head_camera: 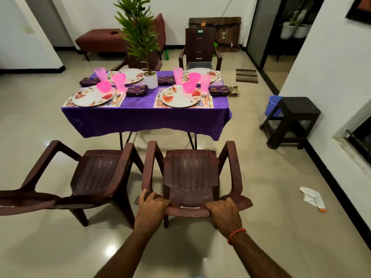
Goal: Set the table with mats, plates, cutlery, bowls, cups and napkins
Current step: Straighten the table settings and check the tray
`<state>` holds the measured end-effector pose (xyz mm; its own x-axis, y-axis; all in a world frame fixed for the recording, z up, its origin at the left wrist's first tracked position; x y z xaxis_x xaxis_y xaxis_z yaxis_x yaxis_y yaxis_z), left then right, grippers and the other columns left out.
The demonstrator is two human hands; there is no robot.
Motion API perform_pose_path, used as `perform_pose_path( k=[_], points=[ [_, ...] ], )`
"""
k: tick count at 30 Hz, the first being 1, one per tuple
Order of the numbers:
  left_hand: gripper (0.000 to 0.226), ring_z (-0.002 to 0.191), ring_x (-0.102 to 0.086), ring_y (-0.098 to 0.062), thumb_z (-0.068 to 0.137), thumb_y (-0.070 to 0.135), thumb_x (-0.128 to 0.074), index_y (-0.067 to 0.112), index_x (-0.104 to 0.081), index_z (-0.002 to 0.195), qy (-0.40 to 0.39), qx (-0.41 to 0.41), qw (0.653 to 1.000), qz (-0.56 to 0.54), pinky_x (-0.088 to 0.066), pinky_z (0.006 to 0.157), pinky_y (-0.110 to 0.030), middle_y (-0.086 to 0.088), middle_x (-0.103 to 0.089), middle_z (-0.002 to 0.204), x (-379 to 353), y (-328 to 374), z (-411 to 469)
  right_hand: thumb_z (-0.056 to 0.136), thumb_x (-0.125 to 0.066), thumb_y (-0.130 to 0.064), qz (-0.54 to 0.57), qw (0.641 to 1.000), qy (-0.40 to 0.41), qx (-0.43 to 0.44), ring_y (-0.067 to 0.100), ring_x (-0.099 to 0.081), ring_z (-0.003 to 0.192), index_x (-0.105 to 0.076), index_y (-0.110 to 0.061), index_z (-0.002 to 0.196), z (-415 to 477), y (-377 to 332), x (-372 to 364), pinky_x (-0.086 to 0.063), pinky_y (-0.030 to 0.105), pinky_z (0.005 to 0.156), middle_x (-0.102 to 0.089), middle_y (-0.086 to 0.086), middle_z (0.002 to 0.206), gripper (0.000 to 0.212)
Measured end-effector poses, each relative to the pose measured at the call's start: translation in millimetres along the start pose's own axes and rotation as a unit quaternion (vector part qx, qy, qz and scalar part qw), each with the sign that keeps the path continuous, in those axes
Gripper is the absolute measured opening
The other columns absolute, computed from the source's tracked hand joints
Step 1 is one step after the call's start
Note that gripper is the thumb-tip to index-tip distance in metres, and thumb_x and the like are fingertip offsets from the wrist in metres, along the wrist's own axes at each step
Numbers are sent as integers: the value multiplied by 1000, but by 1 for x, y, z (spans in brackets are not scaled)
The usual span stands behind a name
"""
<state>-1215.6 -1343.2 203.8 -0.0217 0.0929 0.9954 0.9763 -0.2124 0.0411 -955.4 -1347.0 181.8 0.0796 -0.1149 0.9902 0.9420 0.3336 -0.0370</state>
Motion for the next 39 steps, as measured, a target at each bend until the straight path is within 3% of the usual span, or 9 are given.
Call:
perform_pose_path(
  k=[4,6,12,21,24,26,28,34,39],
  points=[
    [28,145,-44,-30,94,33,-67,43,-71,120,-19,6,1000,-7,-10,121,-63,16,-73,122,1,-1,0,68,-87,-25,-7,1000,-21,-9,16,-64,58,-67,-30,74,-2,-5,0,-46,30,59,-67,-9,64,22],
    [30,150,-36,-29,99,34,-59,43,-67,126,-24,4,1000,-3,-2,122,-61,15,-69,130,2,-1,-1,76,-83,-29,-9,999,-28,-13,16,-66,62,-68,-31,77,-4,-7,0,-46,31,62,-69,-9,67,15],
    [28,148,-40,-32,96,31,-64,45,-70,119,-40,6,999,-10,3,118,-65,15,-73,122,4,-3,-4,85,-75,-35,-23,998,-47,-34,14,-65,63,-71,-32,82,-3,-8,3,-47,30,66,-69,-10,69,6],
    [44,155,-23,-32,99,39,-57,46,-51,142,-58,7,998,-13,3,118,-72,14,-58,146,11,1,-4,96,-52,-27,-40,996,-85,0,25,-65,97,-67,-27,109,5,-10,19,-43,40,87,-71,0,98,20],
    [74,157,-14,-31,87,76,-50,45,-37,153,-58,-22,998,-6,6,114,-74,13,-44,158,10,2,0,86,-56,-63,13,995,-95,2,23,-59,112,-55,-32,134,-2,-10,23,-40,40,98,-68,-2,119,57],
    [94,158,-10,-30,76,95,-36,44,-33,156,-52,-51,997,1,12,113,-72,12,-39,162,13,8,5,78,-41,-86,69,993,-97,-13,21,-51,122,-41,-34,147,-5,-11,30,-30,40,108,-61,-3,132,86],
    [101,159,-4,-28,74,101,-27,45,-26,158,-42,-73,996,-13,15,114,-69,10,-32,166,16,17,9,78,-26,-92,112,990,-69,-45,18,-46,128,-35,-33,151,-6,-11,42,-23,38,112,-56,-3,136,94],
    [81,156,12,-18,92,79,-37,44,-10,160,-26,-102,992,-66,9,121,-63,10,-15,171,38,41,28,88,-24,-80,110,989,17,-98,16,-43,131,-37,-33,150,2,5,71,-27,37,111,-53,-5,139,79],
    [81,159,6,-21,96,69,-47,40,-10,161,1,-103,990,-100,2,124,-62,8,-11,171,54,81,54,86,-19,-82,110,987,43,-109,16,-41,132,-36,-33,151,1,39,94,-26,35,111,-51,-7,141,84]
  ],
)
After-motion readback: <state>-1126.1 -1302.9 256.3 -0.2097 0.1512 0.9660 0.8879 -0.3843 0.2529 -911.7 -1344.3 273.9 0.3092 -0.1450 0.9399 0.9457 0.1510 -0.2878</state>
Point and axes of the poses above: each hand's wrist, its own z-axis towards the middle knuckle, its own x-axis out of the back of the hand, y = z × x, the point moved 2 cm from there along z, towards the middle knuckle
